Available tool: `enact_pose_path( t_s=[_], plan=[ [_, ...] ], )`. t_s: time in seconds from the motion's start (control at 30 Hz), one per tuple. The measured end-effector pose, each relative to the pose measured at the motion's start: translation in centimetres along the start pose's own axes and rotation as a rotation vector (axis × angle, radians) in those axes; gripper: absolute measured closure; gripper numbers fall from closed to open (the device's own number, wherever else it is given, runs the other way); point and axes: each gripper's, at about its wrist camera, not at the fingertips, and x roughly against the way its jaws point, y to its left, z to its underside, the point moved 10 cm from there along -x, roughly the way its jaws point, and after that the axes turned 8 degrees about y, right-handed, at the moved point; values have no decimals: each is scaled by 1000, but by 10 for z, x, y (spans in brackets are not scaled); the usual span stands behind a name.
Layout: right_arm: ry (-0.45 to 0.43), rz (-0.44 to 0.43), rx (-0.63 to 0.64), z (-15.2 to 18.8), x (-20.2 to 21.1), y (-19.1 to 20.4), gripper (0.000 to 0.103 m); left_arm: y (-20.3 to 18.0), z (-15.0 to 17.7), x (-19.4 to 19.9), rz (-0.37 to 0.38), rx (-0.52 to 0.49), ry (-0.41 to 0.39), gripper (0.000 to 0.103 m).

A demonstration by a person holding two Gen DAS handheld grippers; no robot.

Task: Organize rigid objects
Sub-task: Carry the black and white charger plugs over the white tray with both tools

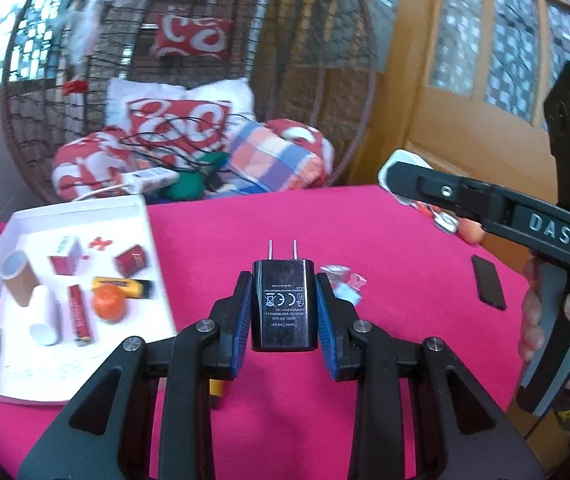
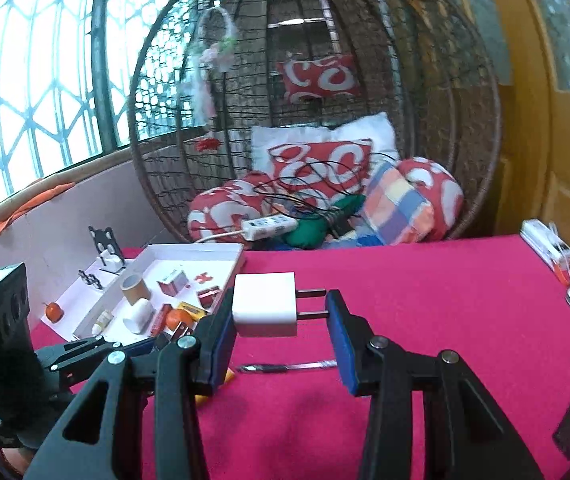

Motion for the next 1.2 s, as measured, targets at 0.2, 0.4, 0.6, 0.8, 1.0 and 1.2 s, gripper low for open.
enact_pose_path(
  t_s=[0.2, 0.4, 0.6, 0.8, 1.0, 1.2],
  plan=[
    [17, -67, 76, -14, -29, 50, 60, 71, -6, 20, -111, 102, -44, 74],
    [58, -126, 150, -18, -61, 96, 60, 149, 4, 32, -226, 226, -43, 74],
    [113, -160, 205, -19, -100, 134, 60, 208, 12, 30, -319, 301, -21, 74],
    [176, -187, 196, -14, -145, 158, 60, 240, -1, 19, -363, 303, 11, 74],
    [222, -138, 220, 2, -190, 168, 60, 254, 0, 1, -348, 340, 51, 74],
    [241, -129, 207, 15, -206, 172, 59, 260, 24, 8, -363, 371, 62, 74]
  ],
)
